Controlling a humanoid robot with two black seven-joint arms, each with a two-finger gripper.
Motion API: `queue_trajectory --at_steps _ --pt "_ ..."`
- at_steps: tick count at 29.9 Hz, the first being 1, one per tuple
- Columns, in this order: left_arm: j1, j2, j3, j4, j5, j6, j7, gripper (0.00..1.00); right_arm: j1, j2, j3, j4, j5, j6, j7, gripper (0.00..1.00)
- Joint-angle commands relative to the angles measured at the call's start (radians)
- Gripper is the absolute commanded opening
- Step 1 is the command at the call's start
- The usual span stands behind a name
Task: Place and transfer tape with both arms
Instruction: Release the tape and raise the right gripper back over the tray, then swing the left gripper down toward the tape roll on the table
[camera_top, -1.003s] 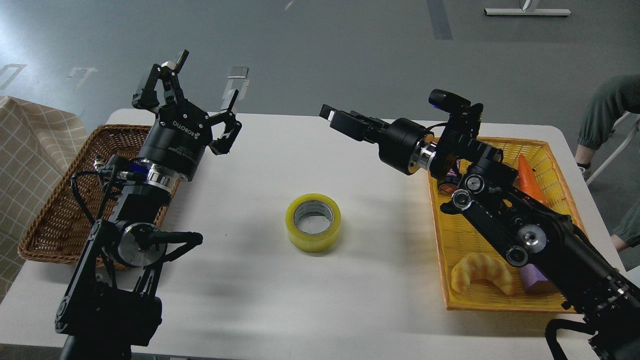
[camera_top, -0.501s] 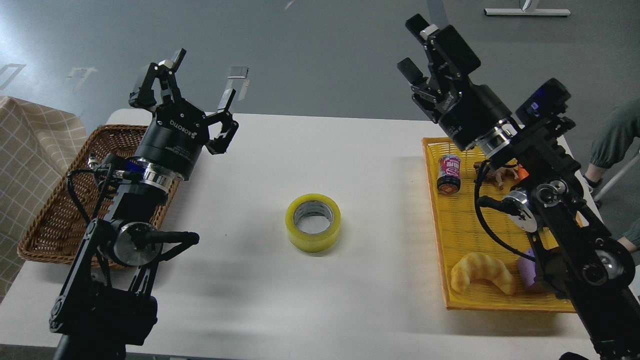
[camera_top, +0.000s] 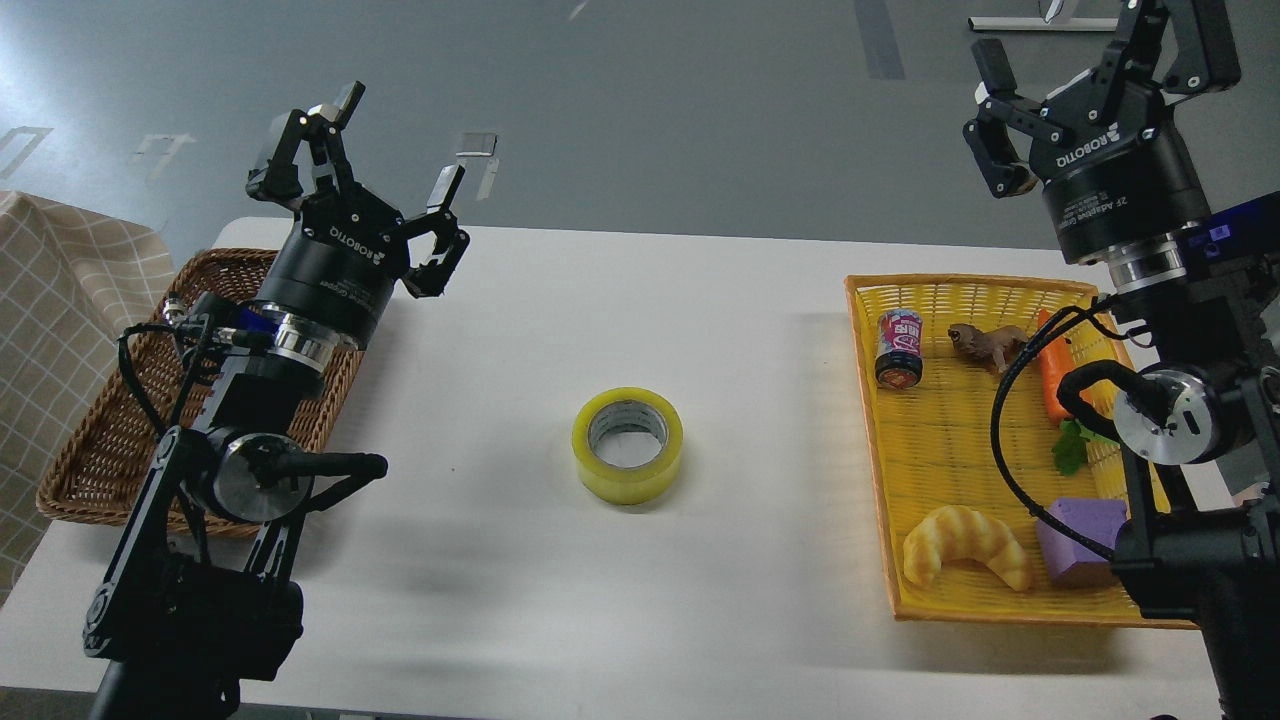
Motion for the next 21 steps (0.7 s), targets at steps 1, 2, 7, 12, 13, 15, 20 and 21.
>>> queue_trajectory --at_steps 1,2,7,12,13,15,20,21 --pt "0.000 -0.002 -0.009 -0.010 -0.054 0.029 0.002 0.98 -0.026 0.003 0.005 -0.018 0.035 0.006 0.010 1.00" --pt "-0.001 -0.002 -0.009 -0.012 -0.059 0.032 0.002 0.98 -0.026 0.006 0.003 -0.018 0.035 0.006 0.008 1.00" --pt "0.002 0.006 0.002 -0.011 -0.062 0.084 0.012 0.98 -0.028 0.026 0.002 -0.015 0.037 0.007 0.001 1.00" --pt "0.011 0.007 0.000 -0.015 -0.056 0.031 0.032 0.98 -0.037 0.015 -0.008 -0.018 0.037 0.044 -0.004 1.00" --pt "0.011 0.010 0.002 -0.014 -0.054 0.026 0.028 0.98 -0.037 0.015 -0.008 -0.018 0.037 0.059 -0.002 1.00" --pt "0.011 0.023 0.003 -0.015 -0.046 0.012 0.018 0.98 -0.035 0.018 -0.003 -0.017 0.037 0.087 -0.002 1.00" --pt "0.015 0.061 -0.001 -0.011 -0.040 -0.038 0.017 0.98 -0.032 0.020 -0.005 -0.015 0.037 0.095 -0.001 1.00" --pt "0.017 0.060 -0.004 -0.010 -0.040 -0.043 0.015 0.98 -0.034 0.020 -0.005 -0.014 0.037 0.096 -0.001 1.00"
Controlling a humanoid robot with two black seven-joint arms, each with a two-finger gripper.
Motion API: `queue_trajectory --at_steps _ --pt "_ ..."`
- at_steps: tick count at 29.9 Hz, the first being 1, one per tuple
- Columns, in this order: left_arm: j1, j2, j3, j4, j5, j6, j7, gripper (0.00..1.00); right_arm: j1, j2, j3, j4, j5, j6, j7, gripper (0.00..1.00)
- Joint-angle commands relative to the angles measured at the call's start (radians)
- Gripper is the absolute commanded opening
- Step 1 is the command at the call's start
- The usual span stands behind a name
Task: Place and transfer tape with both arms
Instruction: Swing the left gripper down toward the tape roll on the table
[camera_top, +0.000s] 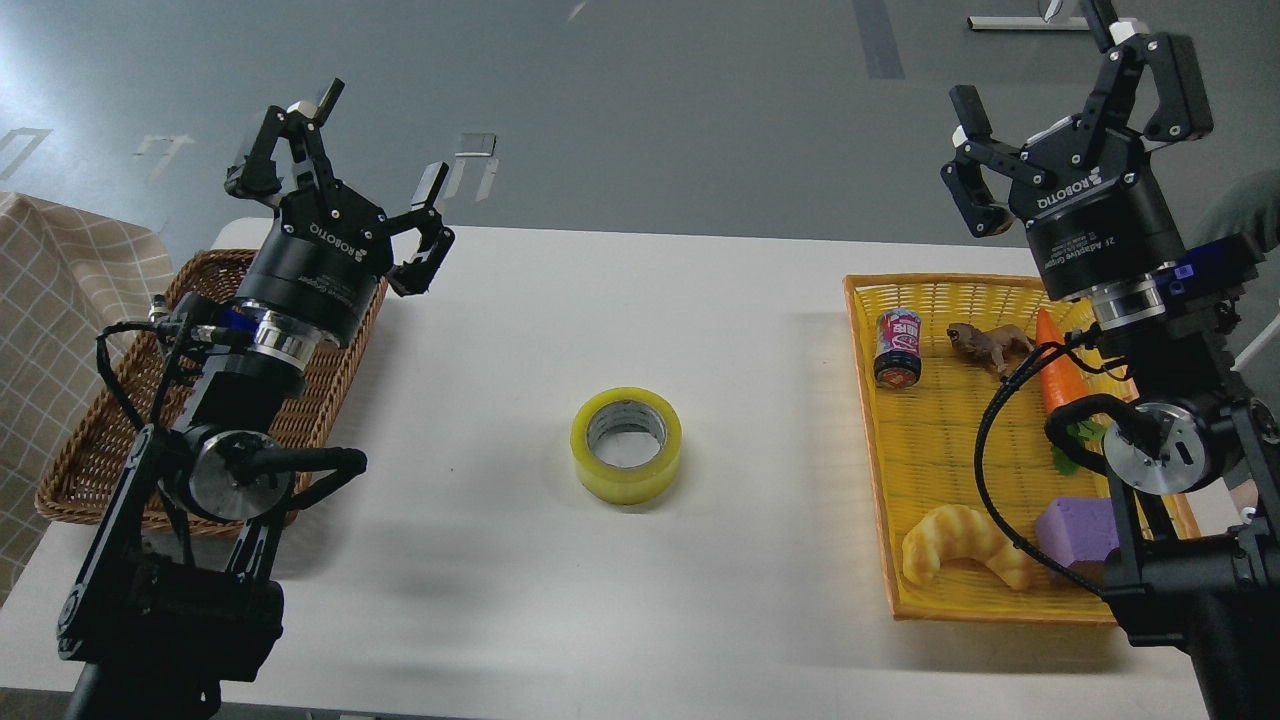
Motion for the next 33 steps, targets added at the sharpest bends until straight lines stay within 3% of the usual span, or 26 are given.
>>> queue_trajectory --at_steps 1,5,10,12,14,16,19,27,33 --pt "0.005 -0.001 -0.011 0.002 0.000 -0.025 -0.003 0.98 -0.002 0.000 0.000 0.004 0.000 0.009 0.002 1.00" --pt "0.040 0.003 -0.011 -0.024 -0.002 -0.035 -0.035 0.98 0.007 0.002 0.003 0.007 0.033 0.032 0.000 1.00" --pt "0.042 0.011 -0.006 -0.024 0.003 -0.052 -0.043 0.98 0.006 -0.004 0.002 0.007 0.063 0.082 -0.001 1.00" --pt "0.040 0.025 -0.004 -0.037 0.026 -0.058 -0.058 0.98 0.003 -0.006 0.002 0.004 0.061 0.078 -0.001 1.00" --pt "0.036 0.080 0.000 -0.105 0.118 -0.072 -0.101 0.98 -0.006 -0.006 0.003 0.005 0.061 0.076 -0.001 1.00" --pt "0.025 0.144 0.005 -0.125 0.264 -0.074 -0.128 0.98 -0.011 -0.006 0.003 0.005 0.061 0.076 -0.001 1.00" --pt "-0.025 0.210 0.012 -0.123 0.537 -0.059 -0.135 0.98 -0.011 -0.004 0.005 0.007 0.060 0.072 -0.001 1.00" --pt "-0.029 0.217 0.060 -0.111 1.144 -0.022 -0.133 0.98 -0.006 -0.003 0.006 0.011 0.060 0.052 0.000 1.00" --pt "-0.041 0.218 0.262 -0.056 1.547 0.006 -0.110 0.98 -0.012 -0.003 0.008 0.034 0.060 0.050 0.000 1.00"
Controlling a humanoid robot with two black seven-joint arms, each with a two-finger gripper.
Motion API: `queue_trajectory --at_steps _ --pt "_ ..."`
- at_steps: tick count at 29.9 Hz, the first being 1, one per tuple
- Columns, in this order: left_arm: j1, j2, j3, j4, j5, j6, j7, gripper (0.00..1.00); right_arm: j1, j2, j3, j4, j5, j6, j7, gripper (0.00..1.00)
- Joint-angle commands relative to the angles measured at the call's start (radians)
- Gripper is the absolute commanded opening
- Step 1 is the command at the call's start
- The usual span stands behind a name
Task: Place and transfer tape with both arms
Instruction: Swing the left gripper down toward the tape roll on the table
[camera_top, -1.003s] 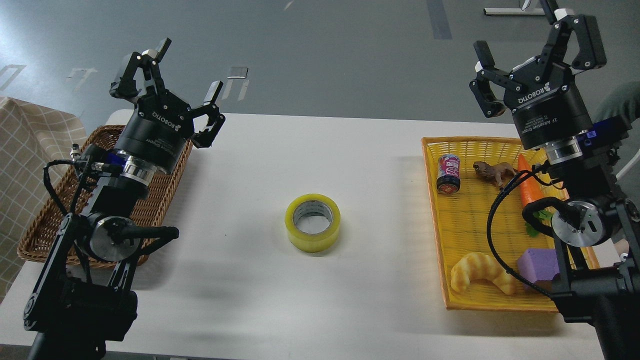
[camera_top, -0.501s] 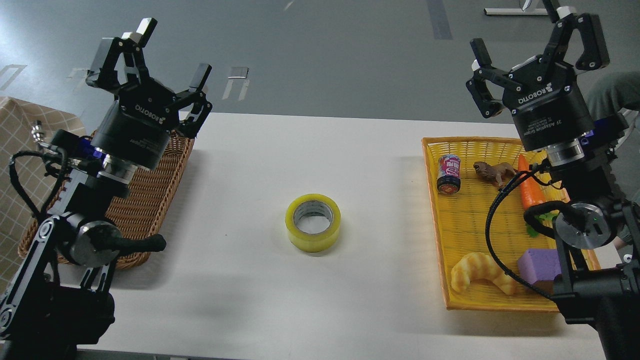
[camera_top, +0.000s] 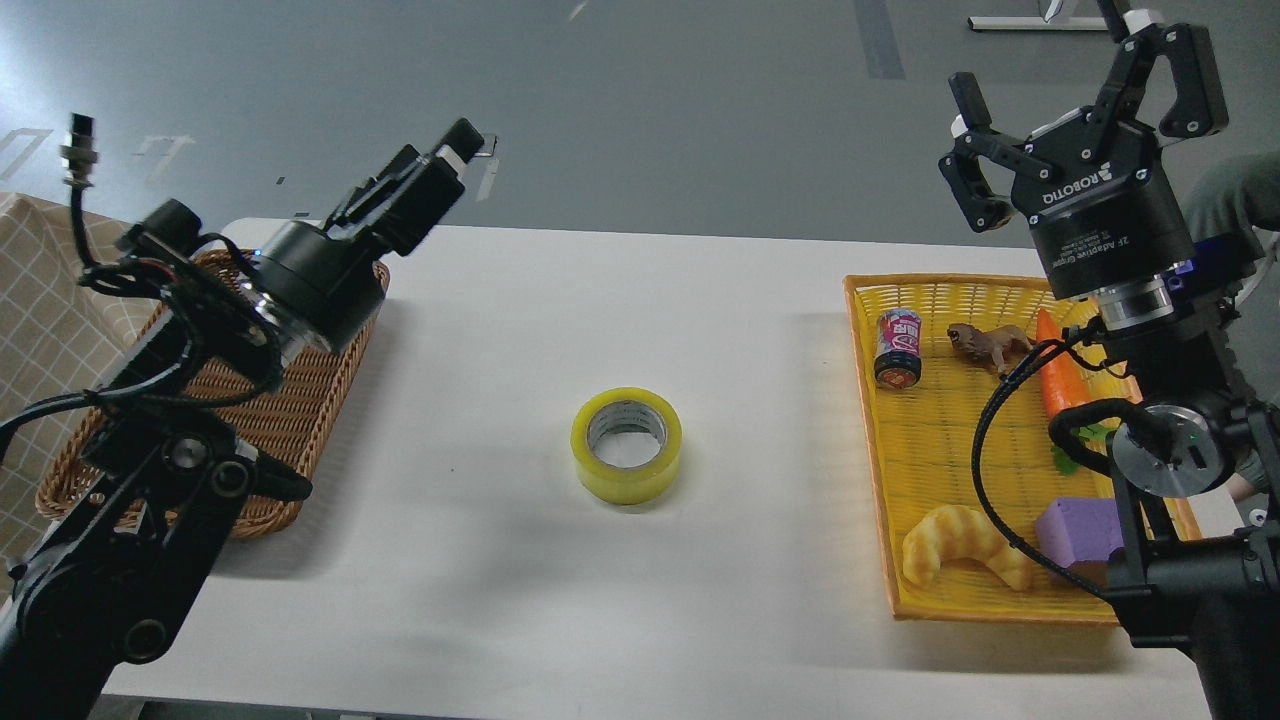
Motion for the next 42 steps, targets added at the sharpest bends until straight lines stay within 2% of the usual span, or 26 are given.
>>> queue_trajectory --at_steps 1,3,6,13,17,26,42 --pt "-0.012 -0.001 0.096 0.033 0.178 0.016 0.017 0.98 -0.005 0.000 0.001 0.011 0.000 0.000 0.000 1.00" --pt "-0.005 -0.022 0.132 0.072 0.178 0.079 0.086 0.98 -0.005 -0.001 0.001 0.042 -0.002 -0.002 0.000 1.00" --pt "-0.015 -0.023 0.229 0.126 0.178 0.116 0.166 0.98 -0.003 -0.006 0.002 0.091 -0.002 -0.014 -0.001 1.00" --pt "-0.012 -0.001 0.340 0.162 0.178 0.127 0.189 0.98 -0.005 -0.043 0.006 0.136 -0.002 -0.016 -0.003 1.00" --pt "-0.023 0.004 0.412 0.264 0.178 0.208 0.233 0.98 -0.021 -0.043 0.019 0.171 -0.002 -0.022 -0.004 1.00" --pt "-0.015 0.013 0.462 0.350 0.178 0.243 0.235 0.98 -0.015 -0.043 0.022 0.160 -0.003 -0.065 -0.001 1.00" --pt "-0.024 -0.049 0.510 0.401 0.178 0.247 0.235 0.98 -0.024 -0.043 0.013 0.120 -0.006 -0.071 -0.001 1.00"
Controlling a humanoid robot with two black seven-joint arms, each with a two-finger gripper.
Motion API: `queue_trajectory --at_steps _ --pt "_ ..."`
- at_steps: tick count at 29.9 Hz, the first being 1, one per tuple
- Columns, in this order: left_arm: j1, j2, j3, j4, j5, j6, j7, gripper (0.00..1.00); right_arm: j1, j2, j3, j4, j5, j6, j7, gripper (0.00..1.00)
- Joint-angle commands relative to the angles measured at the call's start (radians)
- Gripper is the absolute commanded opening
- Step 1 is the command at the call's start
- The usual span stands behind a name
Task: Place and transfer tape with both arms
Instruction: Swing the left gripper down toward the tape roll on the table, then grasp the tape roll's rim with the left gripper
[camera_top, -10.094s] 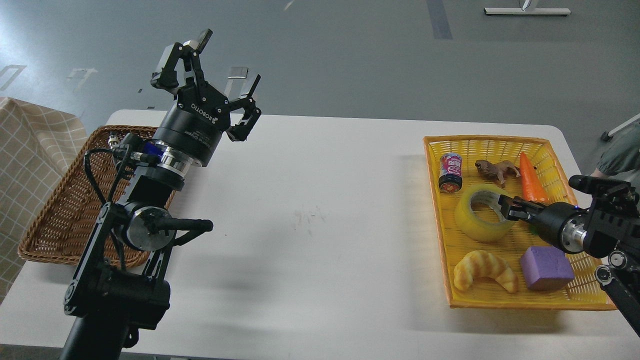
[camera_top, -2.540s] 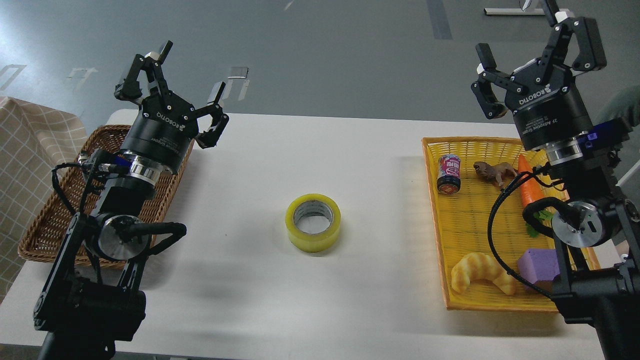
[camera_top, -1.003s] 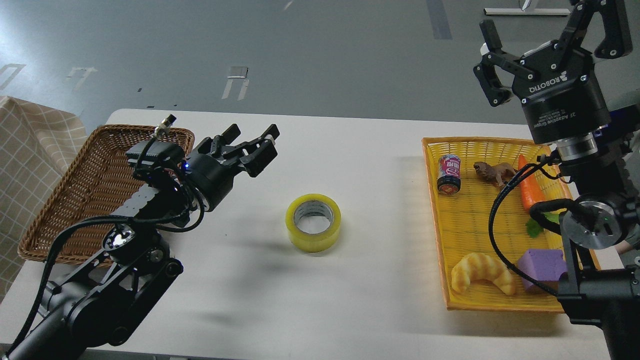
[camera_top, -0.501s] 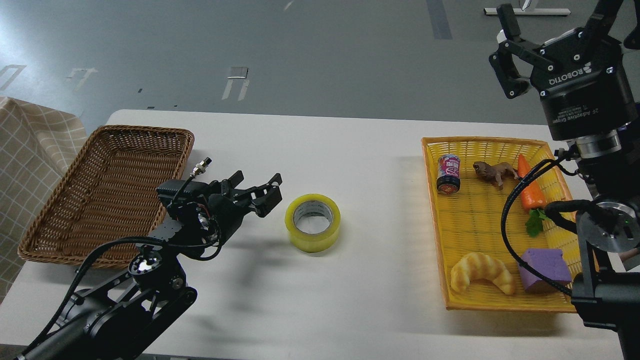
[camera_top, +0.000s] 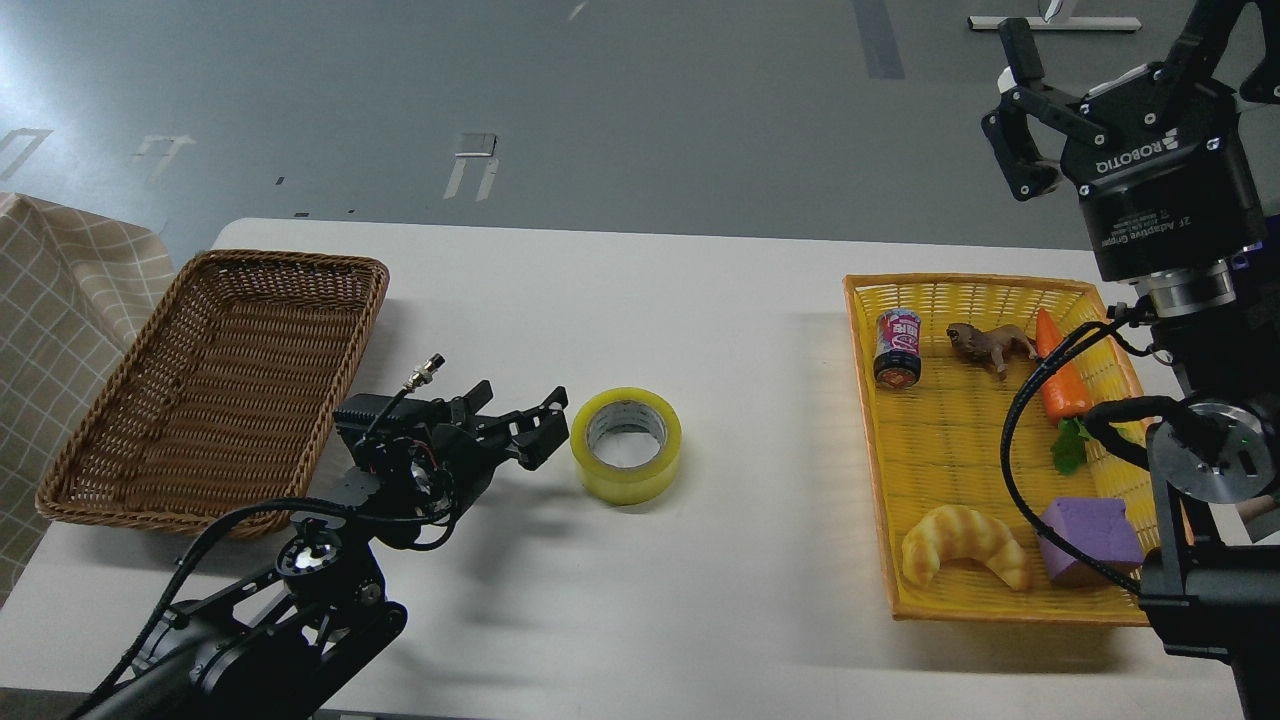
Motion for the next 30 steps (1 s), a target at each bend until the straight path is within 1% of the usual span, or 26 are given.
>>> queue_trajectory --at_steps 1,5,9,22,25,29,30 --pt "-0.011 -0.016 0.026 0.010 0.000 0.000 0.000 0.98 -0.001 -0.001 0.000 -0.013 0.000 -0.002 0.000 1.00" --pt "-0.042 -0.020 0.058 0.012 0.000 0.000 -0.002 0.98 -0.004 -0.002 -0.002 -0.013 0.000 0.000 -0.002 1.00" --pt "-0.085 -0.023 0.094 0.038 0.000 0.000 -0.002 0.98 -0.013 -0.002 -0.002 -0.030 -0.002 0.000 -0.002 1.00" --pt "-0.112 -0.051 0.140 0.099 0.000 0.000 -0.006 0.98 -0.021 -0.002 -0.002 -0.044 -0.003 0.002 -0.003 1.00" --pt "-0.114 -0.060 0.140 0.110 0.000 0.000 -0.012 0.98 -0.022 -0.002 -0.003 -0.047 -0.003 0.002 -0.003 1.00" --pt "-0.114 -0.071 0.140 0.127 0.000 -0.002 -0.035 0.98 -0.031 -0.004 -0.003 -0.053 -0.003 0.002 -0.003 1.00" --pt "-0.114 -0.072 0.140 0.130 0.000 -0.002 -0.035 0.98 -0.032 -0.004 -0.003 -0.053 -0.005 0.000 -0.003 1.00"
